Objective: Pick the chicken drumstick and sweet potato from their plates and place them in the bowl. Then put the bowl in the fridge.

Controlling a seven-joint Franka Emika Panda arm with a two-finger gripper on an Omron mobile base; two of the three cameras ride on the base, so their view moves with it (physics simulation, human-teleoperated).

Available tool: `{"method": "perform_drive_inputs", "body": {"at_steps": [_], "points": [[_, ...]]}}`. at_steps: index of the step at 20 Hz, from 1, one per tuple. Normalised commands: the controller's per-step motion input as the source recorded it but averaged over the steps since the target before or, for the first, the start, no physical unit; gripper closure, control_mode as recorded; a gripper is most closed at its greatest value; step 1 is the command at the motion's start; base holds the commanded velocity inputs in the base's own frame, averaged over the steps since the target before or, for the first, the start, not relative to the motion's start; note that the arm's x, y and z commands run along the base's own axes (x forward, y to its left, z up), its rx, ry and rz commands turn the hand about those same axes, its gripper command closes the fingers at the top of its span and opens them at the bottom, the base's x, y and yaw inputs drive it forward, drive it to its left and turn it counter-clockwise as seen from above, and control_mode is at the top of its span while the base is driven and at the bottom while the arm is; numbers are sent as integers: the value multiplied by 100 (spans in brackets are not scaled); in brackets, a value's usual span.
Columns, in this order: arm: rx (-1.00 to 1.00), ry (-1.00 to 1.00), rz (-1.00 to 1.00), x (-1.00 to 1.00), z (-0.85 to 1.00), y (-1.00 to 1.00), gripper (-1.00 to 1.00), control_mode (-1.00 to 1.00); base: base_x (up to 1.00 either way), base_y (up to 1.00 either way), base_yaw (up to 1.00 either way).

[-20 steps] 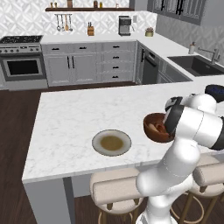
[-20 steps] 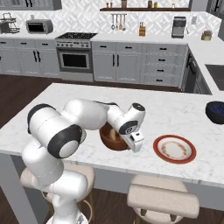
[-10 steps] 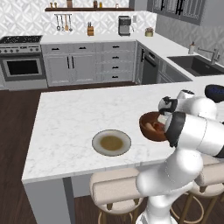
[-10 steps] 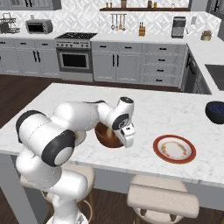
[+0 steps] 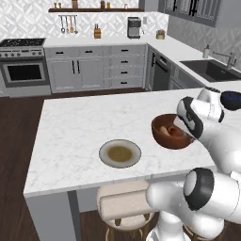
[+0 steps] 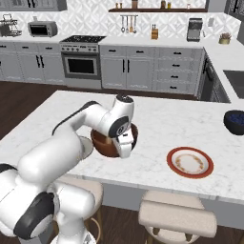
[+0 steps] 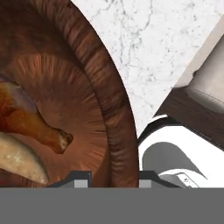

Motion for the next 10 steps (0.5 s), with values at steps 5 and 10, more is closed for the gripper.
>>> {"method": "perform_drive_inputs", "body": {"at_steps": [5, 10], "points": [[-4, -8, -7, -60, 81, 42, 100, -100, 0, 0, 0], [-10, -22, -5, -78, 62, 22, 100, -100, 0, 0, 0]]}}
